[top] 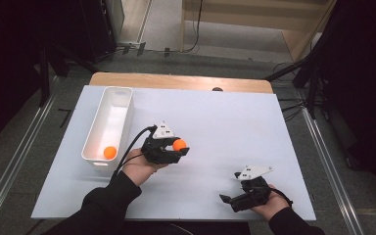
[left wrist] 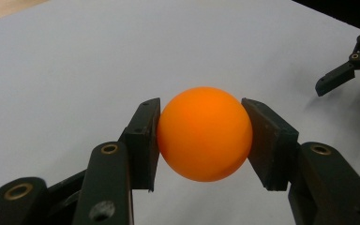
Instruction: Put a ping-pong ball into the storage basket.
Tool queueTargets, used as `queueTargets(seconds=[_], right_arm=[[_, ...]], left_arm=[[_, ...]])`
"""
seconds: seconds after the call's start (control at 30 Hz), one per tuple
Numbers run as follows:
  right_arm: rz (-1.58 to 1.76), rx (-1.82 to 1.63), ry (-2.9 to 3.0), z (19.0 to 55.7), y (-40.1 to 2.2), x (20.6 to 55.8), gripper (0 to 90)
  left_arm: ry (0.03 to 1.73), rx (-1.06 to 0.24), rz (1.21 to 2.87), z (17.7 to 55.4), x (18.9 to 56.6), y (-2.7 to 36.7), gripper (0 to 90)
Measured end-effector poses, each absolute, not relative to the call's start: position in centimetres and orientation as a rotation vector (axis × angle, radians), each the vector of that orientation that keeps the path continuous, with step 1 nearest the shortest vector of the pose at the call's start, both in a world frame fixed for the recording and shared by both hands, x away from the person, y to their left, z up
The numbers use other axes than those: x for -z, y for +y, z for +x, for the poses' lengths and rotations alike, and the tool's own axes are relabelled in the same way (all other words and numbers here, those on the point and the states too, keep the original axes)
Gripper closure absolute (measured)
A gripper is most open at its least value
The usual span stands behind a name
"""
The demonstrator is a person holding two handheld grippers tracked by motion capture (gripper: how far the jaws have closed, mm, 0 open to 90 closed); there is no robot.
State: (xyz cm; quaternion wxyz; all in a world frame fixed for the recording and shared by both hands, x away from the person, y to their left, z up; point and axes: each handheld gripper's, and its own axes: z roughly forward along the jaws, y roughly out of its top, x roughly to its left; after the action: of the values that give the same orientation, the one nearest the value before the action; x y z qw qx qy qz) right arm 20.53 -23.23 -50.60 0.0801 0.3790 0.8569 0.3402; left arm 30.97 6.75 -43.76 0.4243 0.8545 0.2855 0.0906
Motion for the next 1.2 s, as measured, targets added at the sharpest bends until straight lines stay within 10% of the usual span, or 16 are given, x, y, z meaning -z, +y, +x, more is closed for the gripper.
queueTargets(seconds=[1.2], right_arm=[[1.134,-1.018,2.562,20.5,-23.2,50.6,4.4]], left_arm=[[0.781,-0.238,2.102,32.1,42.7,8.6,50.0]])
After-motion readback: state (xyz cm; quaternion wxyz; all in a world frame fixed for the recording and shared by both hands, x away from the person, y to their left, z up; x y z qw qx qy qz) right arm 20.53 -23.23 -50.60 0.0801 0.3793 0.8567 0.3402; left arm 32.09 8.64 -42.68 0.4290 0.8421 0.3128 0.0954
